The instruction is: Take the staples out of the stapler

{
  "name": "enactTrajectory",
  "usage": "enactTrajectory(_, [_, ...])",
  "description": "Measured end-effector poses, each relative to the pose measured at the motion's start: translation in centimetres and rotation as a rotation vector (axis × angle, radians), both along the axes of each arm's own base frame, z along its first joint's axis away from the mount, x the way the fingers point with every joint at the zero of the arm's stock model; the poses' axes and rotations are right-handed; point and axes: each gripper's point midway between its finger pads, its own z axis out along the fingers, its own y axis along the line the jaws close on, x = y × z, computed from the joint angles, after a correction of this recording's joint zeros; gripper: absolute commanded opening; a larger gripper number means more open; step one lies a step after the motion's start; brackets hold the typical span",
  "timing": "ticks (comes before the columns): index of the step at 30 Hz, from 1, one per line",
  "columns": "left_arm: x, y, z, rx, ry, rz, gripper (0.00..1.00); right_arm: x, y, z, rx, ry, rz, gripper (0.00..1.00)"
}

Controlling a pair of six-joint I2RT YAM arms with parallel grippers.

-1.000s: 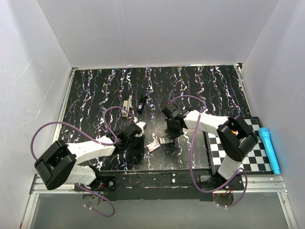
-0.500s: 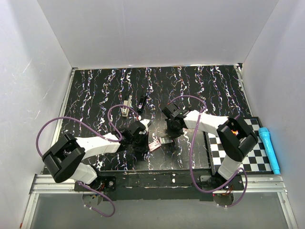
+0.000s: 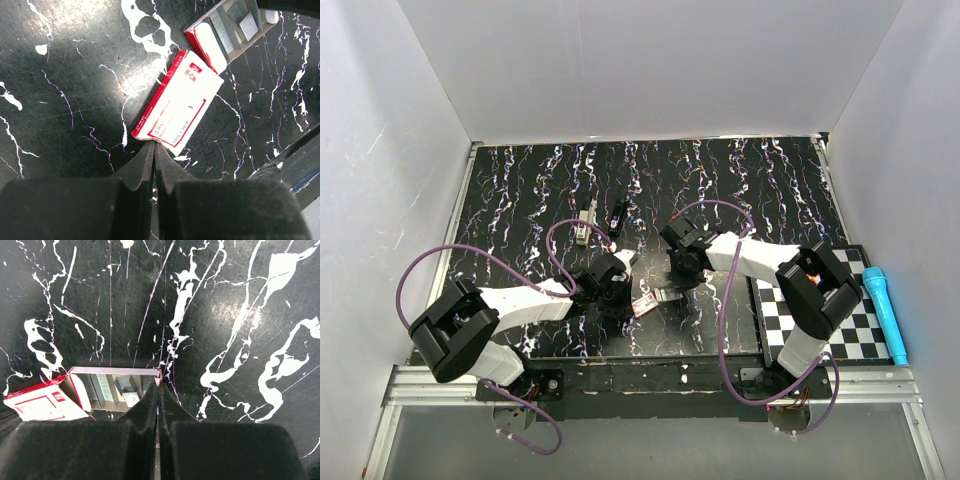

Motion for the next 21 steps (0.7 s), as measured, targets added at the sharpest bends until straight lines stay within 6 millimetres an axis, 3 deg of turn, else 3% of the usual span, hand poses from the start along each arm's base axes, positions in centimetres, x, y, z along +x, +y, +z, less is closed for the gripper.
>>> enactTrajectory(21, [0.0, -0.1, 0.0, -0.005, -0.001, -0.002, 0.00, -2.1, -0.9, 0.0, -0.034, 0.003, 0.033, 0.01])
